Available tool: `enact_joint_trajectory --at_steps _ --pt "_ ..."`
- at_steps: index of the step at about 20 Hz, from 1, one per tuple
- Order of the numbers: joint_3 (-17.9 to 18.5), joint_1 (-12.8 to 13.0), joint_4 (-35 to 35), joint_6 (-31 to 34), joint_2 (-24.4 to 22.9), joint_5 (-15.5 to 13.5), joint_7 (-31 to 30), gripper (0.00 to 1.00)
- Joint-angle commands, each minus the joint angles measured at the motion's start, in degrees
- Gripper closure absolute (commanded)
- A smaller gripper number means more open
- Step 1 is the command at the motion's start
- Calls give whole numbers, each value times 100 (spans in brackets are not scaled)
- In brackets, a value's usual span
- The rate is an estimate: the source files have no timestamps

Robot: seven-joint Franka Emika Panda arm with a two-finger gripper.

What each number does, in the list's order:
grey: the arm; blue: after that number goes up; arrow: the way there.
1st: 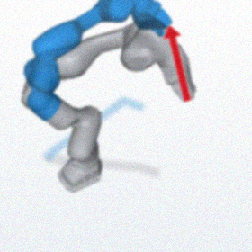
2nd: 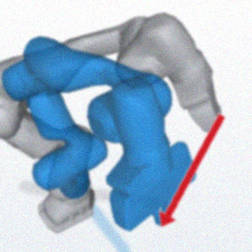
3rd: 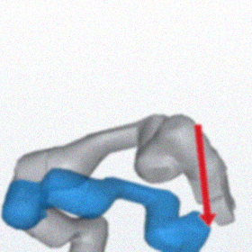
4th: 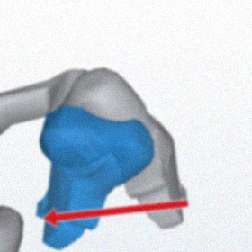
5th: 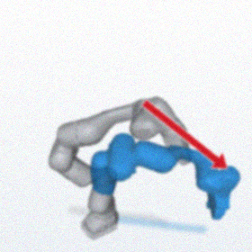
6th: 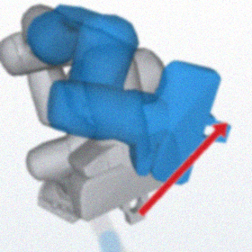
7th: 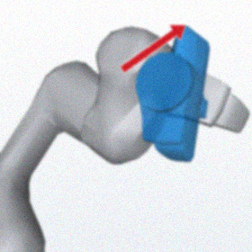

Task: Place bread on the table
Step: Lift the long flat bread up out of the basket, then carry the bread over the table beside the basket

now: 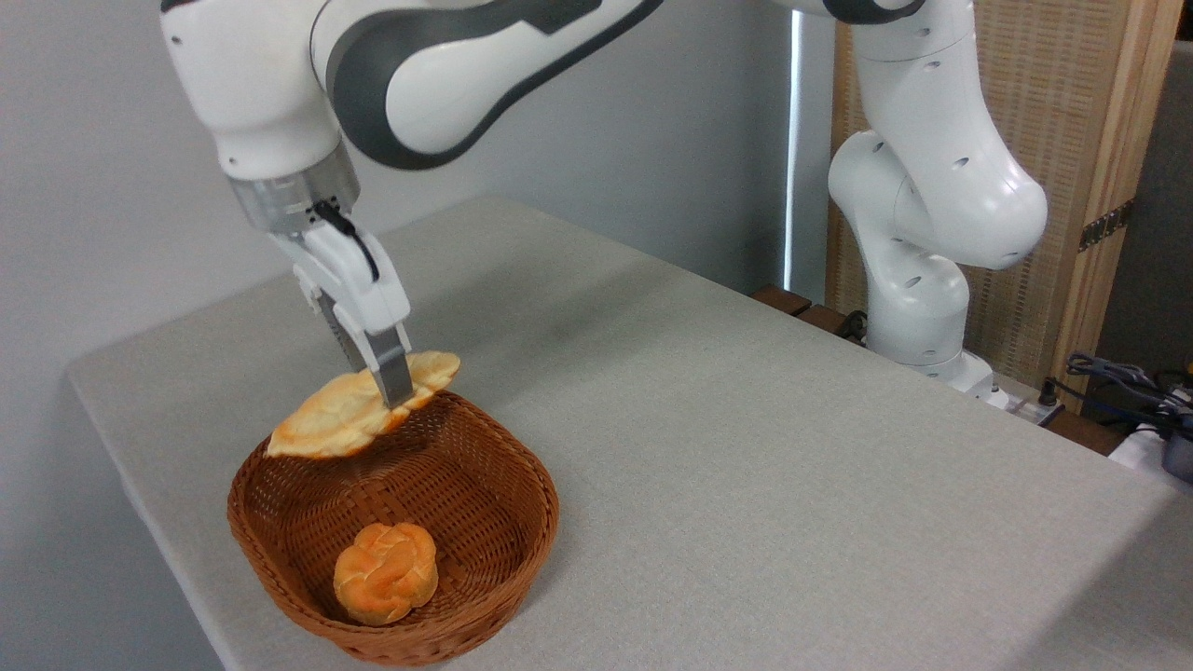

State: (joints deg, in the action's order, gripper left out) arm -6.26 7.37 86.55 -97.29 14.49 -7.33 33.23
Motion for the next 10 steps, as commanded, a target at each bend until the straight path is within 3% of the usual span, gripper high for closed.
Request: enact_joint_trajectory --at_steps 1,4,10 --pt "72 19 90 385 -560 -286 -27 49" --pt "90 1 545 474 -1209 -287 -18 49" --pt "195 36 2170 456 -2747 -287 342 48"
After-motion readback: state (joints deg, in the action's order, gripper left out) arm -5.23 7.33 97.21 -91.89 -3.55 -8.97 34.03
